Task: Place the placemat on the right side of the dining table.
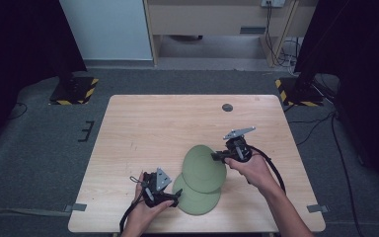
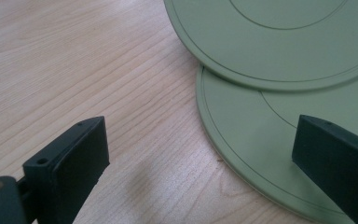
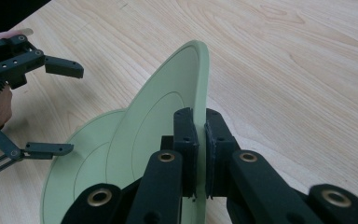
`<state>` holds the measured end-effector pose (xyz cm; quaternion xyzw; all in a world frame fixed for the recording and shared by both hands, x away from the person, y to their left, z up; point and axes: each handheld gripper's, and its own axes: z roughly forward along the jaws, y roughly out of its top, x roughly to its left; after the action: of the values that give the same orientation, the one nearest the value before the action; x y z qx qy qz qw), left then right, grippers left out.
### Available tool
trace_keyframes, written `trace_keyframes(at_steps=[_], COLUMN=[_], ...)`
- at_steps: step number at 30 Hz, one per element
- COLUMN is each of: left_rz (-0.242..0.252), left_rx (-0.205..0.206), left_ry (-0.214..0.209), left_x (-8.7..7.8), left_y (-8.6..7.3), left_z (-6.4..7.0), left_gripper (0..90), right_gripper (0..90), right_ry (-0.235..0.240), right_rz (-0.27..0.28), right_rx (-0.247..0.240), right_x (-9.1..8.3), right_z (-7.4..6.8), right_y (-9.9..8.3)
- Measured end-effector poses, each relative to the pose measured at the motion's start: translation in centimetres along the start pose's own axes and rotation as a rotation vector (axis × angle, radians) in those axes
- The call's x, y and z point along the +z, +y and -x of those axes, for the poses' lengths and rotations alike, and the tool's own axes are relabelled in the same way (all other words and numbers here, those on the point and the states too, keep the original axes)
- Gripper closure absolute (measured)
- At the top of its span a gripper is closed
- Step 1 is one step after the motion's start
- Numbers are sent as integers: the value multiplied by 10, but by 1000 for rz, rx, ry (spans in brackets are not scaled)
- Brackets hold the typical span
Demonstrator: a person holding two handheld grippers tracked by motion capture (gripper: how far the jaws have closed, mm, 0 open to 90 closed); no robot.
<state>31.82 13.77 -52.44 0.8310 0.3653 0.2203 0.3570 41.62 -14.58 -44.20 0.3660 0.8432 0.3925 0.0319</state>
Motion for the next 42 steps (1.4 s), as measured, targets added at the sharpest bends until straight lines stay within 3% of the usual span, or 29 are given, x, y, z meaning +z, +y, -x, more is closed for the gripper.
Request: trace_keyframes(at_steps=[42], left_rz=[7], left_rx=[-56], left_ry=[33], left_x=[-7], left_y=[-6], left_z=[-20], left_gripper=[34], right_gripper=[857], right_ry=[-25], right_rz=[64], right_rx=[37], right_x=[-20], right_z=[10], right_y=[6])
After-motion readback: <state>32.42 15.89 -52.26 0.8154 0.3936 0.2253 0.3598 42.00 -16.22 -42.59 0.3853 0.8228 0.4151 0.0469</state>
